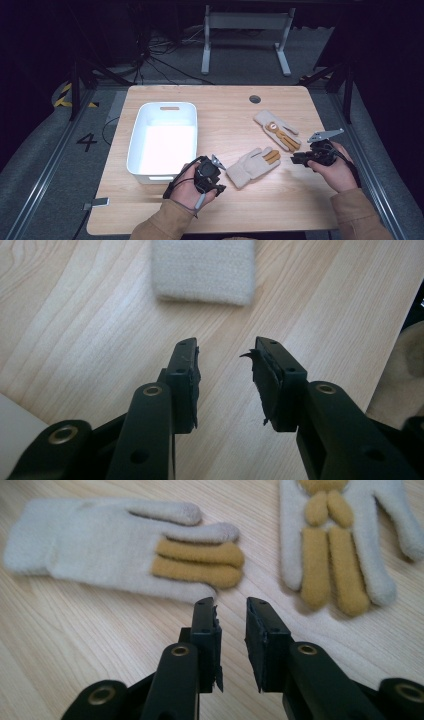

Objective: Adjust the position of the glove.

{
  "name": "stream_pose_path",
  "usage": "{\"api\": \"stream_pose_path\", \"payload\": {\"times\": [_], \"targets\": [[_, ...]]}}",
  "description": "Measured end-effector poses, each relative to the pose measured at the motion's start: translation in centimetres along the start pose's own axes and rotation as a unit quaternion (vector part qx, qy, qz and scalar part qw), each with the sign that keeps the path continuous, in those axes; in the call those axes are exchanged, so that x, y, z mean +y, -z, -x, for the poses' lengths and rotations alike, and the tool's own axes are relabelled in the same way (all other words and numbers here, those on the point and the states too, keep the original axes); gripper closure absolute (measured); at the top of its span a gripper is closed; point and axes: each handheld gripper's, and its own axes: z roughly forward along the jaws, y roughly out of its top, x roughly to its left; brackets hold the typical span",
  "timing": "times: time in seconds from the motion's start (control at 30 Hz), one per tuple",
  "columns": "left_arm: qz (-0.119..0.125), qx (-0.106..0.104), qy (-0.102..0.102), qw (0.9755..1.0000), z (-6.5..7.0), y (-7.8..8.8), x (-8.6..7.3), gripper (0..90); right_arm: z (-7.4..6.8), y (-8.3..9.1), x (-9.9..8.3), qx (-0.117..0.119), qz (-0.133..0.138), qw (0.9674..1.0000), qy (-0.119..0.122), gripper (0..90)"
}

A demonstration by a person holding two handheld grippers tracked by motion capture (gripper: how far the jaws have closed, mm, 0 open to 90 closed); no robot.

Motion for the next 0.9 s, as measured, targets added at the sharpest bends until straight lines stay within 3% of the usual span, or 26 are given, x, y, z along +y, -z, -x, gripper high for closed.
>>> {"api": "stream_pose_path", "payload": {"times": [0.47,0.63,0.83,0.9], "targets": [[0.034,-0.008,-0.006,0.9994,0.4,0.1,2.0,60.4,-0.4,-1.7,2.2,0.002,0.019,0.9998,0.000,69.4],[0.042,-0.012,0.000,0.9990,0.2,-0.7,2.7,60.3,0.0,-2.7,2.7,0.008,0.024,0.9996,-0.012,68.2],[0.043,-0.002,-0.005,0.9990,0.1,-2.0,2.8,59.7,0.7,-4.0,3.0,-0.001,0.025,0.9993,-0.027,66.7],[0.044,-0.001,-0.005,0.9990,0.1,-2.3,2.6,60.5,0.8,-4.7,3.0,0.014,0.031,0.9987,-0.039,66.1]]}}
